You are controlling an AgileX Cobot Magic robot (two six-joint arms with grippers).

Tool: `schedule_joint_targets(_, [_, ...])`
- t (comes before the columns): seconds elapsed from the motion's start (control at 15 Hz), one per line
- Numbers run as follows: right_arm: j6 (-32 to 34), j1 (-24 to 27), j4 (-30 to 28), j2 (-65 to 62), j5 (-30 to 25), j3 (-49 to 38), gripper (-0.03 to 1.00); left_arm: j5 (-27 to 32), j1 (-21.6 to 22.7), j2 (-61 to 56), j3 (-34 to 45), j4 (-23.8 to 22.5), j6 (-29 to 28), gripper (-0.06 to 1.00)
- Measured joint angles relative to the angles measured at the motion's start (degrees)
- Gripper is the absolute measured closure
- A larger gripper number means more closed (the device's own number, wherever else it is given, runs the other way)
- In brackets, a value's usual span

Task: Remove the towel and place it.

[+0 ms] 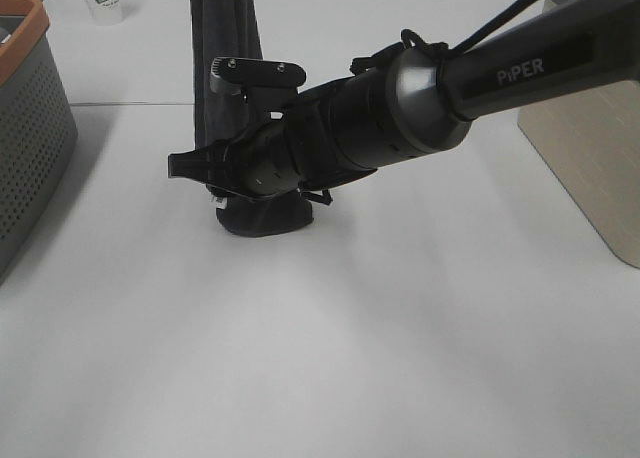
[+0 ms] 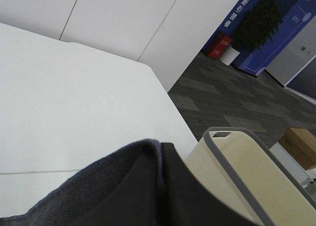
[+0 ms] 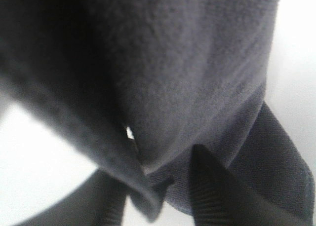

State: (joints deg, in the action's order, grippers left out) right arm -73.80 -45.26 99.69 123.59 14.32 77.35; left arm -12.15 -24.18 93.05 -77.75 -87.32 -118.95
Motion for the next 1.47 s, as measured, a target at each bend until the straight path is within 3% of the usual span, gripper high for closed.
schedule_joint_targets(0.07, [-0.2,0.0,0.0,0.0,0.3,0.0,0.82,0.2,0.0,0.0,0.0,0.0,0.5,0.94])
schedule_joint_targets(0.13, [-1.0,0.0,0.0,-0.2,0.2,0.0,0.94,0.2,0.0,0.0,0.0,0.0,1.1,0.94])
schedule_joint_targets(0.33, [-6.2,0.0,0.3,-2.6,-0.2,-0.1,0.95,0.3,0.2,0.0,0.0,0.0,1.8,0.94])
schedule_joint_targets(0.4, [-11.5,0.0,0.3,-6.4,-0.2,-1.4,0.95,0.2,1.7,-0.3,0.0,0.0,2.1,0.94])
schedule_joint_targets(0.8, [-24.4,0.0,0.5,-21.8,-0.8,-14.4,0.95,-1.1,6.5,-4.5,-0.7,0.5,2.5,0.94])
schedule_joint_targets(1.2, [-27.1,0.0,0.5,-32.8,-8.3,-21.8,0.95,-1.5,6.5,-7.3,-3.5,-0.6,2.5,0.94])
schedule_joint_targets(1.47, [-30.3,0.0,0.5,-38.7,-9.2,-27.1,0.95,-1.0,6.5,-8.1,-3.5,-3.9,2.5,0.94])
